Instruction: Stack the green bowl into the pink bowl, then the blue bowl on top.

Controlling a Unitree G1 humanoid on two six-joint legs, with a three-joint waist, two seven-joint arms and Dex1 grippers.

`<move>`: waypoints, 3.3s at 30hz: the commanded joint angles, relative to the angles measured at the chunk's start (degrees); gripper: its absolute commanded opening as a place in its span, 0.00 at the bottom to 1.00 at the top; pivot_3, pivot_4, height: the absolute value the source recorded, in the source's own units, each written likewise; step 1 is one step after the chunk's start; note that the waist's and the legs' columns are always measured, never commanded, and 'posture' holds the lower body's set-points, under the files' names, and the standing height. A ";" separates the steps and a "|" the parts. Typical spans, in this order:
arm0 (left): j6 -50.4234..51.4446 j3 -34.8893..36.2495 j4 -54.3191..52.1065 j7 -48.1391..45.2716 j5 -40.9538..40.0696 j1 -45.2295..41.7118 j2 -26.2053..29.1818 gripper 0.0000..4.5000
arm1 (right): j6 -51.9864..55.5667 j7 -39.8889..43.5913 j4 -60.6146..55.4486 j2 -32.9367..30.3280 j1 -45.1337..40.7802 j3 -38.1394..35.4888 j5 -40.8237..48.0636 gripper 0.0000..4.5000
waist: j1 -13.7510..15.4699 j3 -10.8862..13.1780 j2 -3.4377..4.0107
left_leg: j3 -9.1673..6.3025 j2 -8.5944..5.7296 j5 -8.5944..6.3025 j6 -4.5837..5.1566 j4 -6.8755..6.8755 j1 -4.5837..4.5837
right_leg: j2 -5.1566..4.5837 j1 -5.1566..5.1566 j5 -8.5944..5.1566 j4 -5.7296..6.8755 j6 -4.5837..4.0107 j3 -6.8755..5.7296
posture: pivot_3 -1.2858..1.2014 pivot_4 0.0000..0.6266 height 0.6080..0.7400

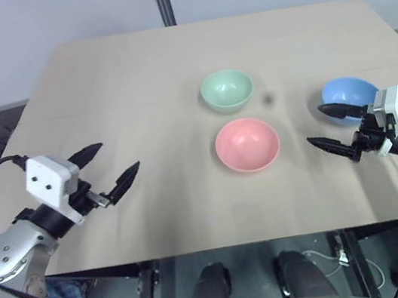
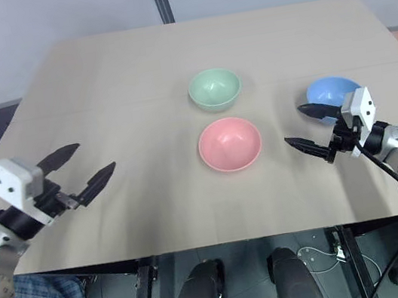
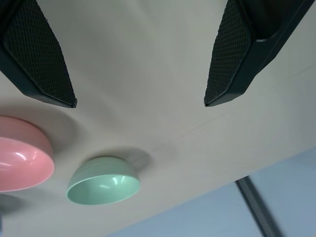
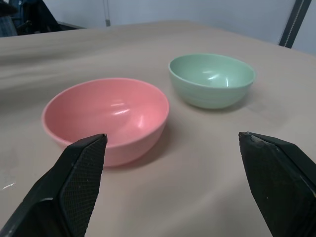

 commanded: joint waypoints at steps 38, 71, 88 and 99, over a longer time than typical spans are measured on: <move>-5.18 -7.31 3.04 -6.96 -2.89 -2.44 6.70 0.97 | -6.12 -8.88 37.67 21.46 -50.87 35.22 -47.88 1.00 | -1.24 0.16 0.06 | -0.03 -0.01 0.01 -0.05 -0.71 -0.14 | -0.03 -0.36 0.07 -0.40 -0.13 -0.07 | 0.52 0.24 1.00; -5.97 -9.73 4.01 -6.51 -2.37 -4.08 6.95 0.97 | 9.31 -15.95 43.15 26.18 -56.26 29.99 -43.19 1.00 | -1.74 0.19 0.09 | 0.04 -0.02 0.01 -0.05 -0.80 -0.24 | -0.04 -0.57 0.07 -0.37 -0.13 -0.02 | 0.52 0.24 1.00; -6.19 -9.50 4.28 -6.35 -1.56 -3.70 6.98 1.00 | 5.15 -15.65 42.75 27.18 -53.46 31.58 -45.48 0.24 | -1.75 0.19 0.09 | 0.06 -0.01 0.02 -0.05 -0.83 -0.26 | -0.03 -0.60 0.07 -0.36 -0.13 0.02 | 0.52 0.24 1.00; -6.33 -9.81 4.60 -6.29 -1.17 -4.02 6.93 1.00 | 6.16 -14.86 40.27 27.33 -51.42 31.75 -45.88 0.01 | -1.77 0.19 0.09 | 0.06 -0.01 0.02 -0.05 -0.83 -0.27 | -0.03 -0.61 0.07 -0.36 -0.13 0.02 | 0.52 0.24 1.00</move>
